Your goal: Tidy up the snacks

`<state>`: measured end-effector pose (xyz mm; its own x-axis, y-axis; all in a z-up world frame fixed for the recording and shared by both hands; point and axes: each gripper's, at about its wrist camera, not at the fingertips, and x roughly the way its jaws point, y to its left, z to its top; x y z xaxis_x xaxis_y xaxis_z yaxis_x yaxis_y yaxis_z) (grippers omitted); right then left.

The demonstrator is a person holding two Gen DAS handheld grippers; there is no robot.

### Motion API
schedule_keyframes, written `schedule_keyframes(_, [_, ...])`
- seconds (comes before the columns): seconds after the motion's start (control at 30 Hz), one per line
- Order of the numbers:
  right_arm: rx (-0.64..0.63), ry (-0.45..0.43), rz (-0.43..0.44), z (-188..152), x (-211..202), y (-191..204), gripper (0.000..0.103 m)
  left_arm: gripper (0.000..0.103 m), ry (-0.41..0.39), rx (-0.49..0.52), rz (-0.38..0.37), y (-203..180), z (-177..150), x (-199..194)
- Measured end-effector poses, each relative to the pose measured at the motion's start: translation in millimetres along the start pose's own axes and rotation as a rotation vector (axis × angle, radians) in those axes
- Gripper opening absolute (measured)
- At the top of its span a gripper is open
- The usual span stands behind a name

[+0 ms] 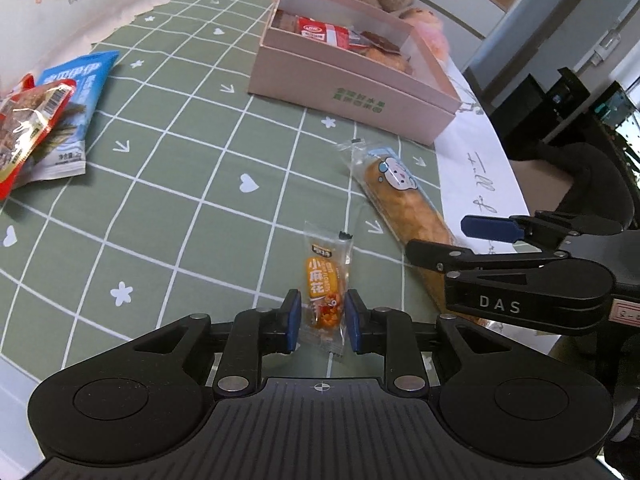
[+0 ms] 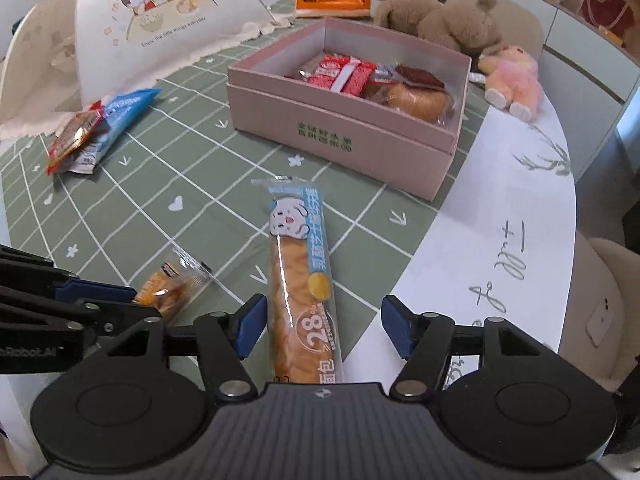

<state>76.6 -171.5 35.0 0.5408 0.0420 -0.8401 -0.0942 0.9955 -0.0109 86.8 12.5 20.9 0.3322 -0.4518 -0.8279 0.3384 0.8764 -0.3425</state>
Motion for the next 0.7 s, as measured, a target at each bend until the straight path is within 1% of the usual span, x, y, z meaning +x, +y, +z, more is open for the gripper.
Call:
schedule_keyframes(0.17, [0.044,0.039,0.004,-4,9,-2,0.064,0.027,0.017,0.011,0.002,-1,0,2])
schedule_keyframes(0.27, [0.066,0.047,0.006,-6,9,-4,0.064,0.027,0.021,0.018,0.004,-1,0,0])
schedule_keyframes(0.37, [0.072,0.041,0.004,-6,6,-3,0.064,0.027,0.010,0.021,0.016,2,3,-8])
schedule_keyframes(0.47, [0.071,0.021,0.020,0,0,2,0.064,0.027,-0.020,0.000,0.044,17,12,-22])
schedule_keyframes(0.57, [0.071,-0.014,0.046,13,-9,10,0.064,0.027,-0.083,-0.032,0.107,44,29,-44])
schedule_keyframes(0.63, [0.069,-0.042,0.052,22,-14,18,0.064,0.027,-0.158,-0.075,0.158,70,41,-66])
schedule_keyframes(0.7, [0.069,-0.067,0.039,30,-18,27,0.064,0.027,-0.240,-0.137,0.192,100,52,-86])
